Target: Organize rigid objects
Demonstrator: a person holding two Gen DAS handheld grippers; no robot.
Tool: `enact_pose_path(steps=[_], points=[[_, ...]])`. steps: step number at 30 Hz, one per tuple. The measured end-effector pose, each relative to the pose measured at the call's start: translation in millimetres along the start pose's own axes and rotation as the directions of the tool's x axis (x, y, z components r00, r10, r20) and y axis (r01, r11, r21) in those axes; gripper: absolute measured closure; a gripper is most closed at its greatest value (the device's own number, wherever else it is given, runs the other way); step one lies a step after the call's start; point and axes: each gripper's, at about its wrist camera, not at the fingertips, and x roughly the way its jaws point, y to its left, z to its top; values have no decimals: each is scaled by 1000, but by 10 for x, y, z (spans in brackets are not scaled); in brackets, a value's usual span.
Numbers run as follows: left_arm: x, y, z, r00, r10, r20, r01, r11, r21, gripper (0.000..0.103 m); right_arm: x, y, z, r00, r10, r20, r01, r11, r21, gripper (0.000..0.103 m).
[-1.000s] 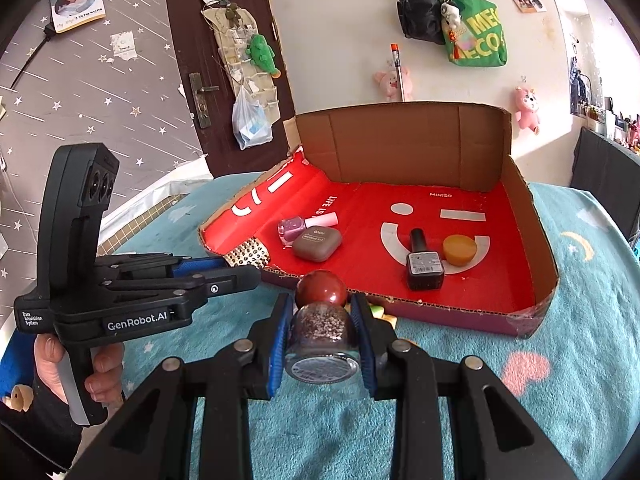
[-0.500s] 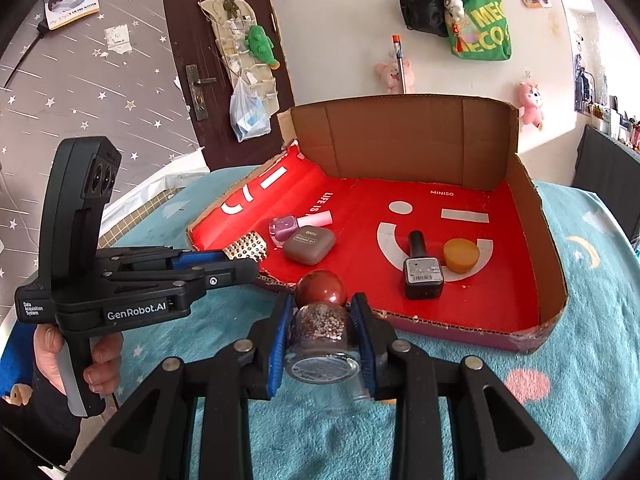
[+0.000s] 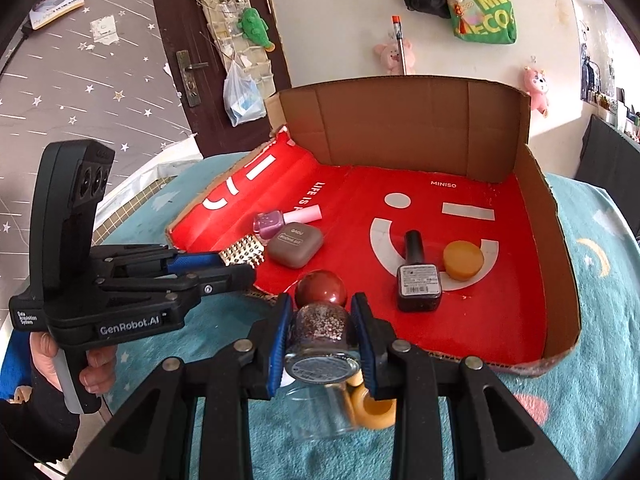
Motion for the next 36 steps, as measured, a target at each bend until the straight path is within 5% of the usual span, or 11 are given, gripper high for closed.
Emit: enact_pose_path(steps=[27, 36], points=[[407, 80, 169, 995, -11, -99, 12, 1000, 7, 79, 522, -296, 224, 990, 38, -135, -29, 997, 69, 70], [528, 184, 211, 995, 40, -97, -41, 999, -7, 79, 706, -261, 221, 986, 13, -166, -6, 999, 43, 70]])
